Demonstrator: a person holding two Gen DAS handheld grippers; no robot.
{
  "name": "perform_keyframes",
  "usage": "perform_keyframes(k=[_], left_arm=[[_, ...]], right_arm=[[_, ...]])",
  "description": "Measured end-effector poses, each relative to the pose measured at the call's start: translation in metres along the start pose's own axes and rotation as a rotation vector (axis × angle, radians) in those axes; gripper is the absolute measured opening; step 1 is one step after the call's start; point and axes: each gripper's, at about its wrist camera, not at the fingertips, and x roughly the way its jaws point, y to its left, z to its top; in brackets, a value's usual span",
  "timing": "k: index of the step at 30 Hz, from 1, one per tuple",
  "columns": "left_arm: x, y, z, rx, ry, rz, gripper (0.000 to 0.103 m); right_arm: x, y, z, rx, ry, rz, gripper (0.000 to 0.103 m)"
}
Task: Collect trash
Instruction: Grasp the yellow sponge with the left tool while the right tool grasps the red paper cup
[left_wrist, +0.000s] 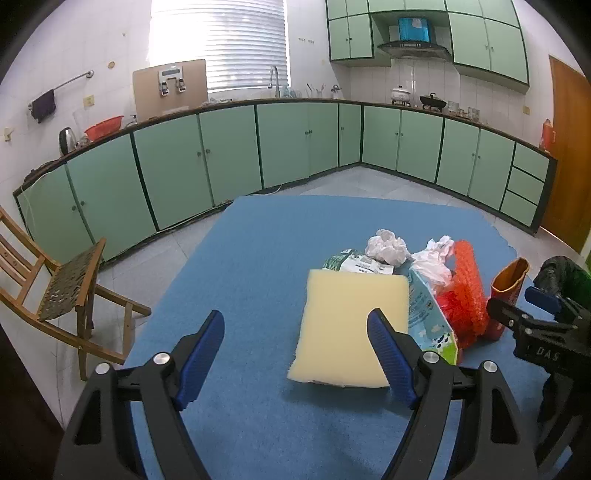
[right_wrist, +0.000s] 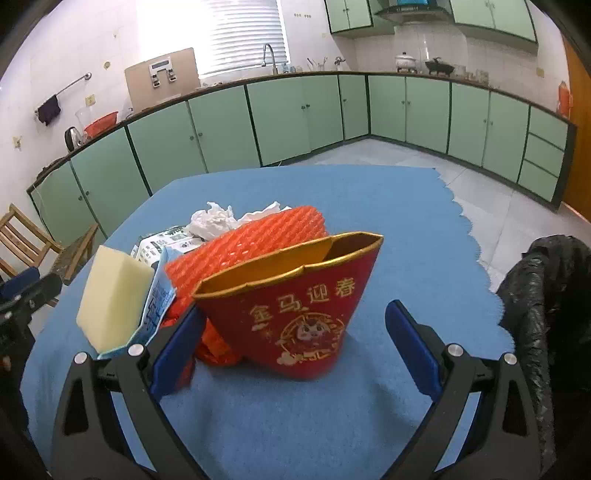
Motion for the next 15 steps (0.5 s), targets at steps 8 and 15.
perform_keyframes(k=[8, 15], left_arm=[[0.014, -0.010, -0.004, 0.016, 0.040, -0.025, 0.079], [0.032, -0.025, -0.008, 0.009, 0.093, -0.074, 0.082]], right_arm=[[-0.003, 0.003, -0.001, -0.017, 0.006, 0.047, 0.077], [-0.014, -0.001, -0.003, -0.018, 0.013, 0.065, 0.061]])
